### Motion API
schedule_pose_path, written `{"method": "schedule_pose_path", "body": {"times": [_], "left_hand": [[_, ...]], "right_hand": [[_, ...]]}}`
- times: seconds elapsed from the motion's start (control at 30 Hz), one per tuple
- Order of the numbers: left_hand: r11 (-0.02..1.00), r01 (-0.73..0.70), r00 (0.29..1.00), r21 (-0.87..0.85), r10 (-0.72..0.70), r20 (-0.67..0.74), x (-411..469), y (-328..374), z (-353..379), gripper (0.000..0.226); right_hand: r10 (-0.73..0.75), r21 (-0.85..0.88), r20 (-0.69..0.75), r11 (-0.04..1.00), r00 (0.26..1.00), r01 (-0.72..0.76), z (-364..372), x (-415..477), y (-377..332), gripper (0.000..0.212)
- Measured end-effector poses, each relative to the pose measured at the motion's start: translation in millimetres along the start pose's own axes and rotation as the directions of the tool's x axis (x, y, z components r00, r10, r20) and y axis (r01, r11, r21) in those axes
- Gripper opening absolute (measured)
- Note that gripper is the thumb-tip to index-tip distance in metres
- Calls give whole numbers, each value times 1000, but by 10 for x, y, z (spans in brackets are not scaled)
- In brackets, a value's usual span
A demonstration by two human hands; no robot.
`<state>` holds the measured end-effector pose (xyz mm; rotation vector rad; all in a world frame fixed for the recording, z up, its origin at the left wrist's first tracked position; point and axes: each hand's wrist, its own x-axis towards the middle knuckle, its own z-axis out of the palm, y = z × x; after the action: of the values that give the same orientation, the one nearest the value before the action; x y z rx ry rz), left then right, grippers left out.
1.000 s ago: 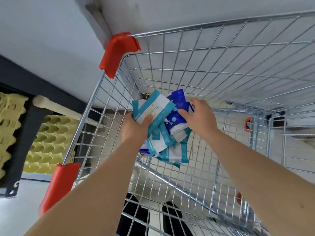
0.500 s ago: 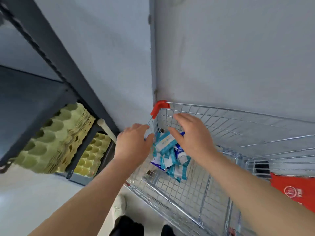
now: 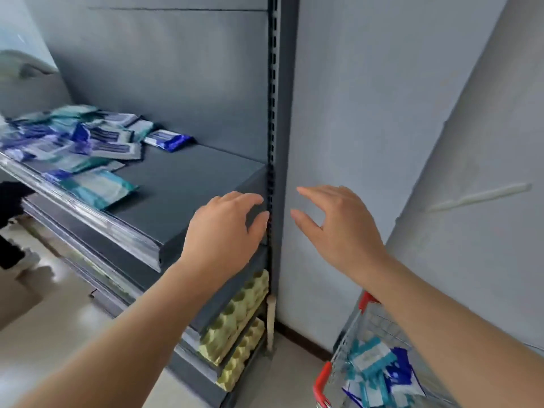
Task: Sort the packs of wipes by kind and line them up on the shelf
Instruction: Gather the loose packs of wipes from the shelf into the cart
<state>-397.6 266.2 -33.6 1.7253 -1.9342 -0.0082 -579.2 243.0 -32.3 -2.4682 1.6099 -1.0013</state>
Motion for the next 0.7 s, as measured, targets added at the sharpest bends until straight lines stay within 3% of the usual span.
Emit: {"method": "schedule_pose_path", "body": {"times": [0.2, 0.4, 0.7], "left_hand": [[998, 30, 999, 53, -28, -37, 319, -1155, -867, 38], [993, 94, 996, 76, -93, -12, 684, -2235, -1202, 34], [980, 130, 983, 151, -148, 111, 1114, -3508, -1051, 43]], "right_hand": [[29, 80, -5, 996, 1000, -29, 340, 708, -1228, 43], [112, 114, 86, 986, 990, -121, 840, 1257, -1976, 46], [185, 69, 402, 970, 897, -231, 1863, 1848, -2302, 68]]}}
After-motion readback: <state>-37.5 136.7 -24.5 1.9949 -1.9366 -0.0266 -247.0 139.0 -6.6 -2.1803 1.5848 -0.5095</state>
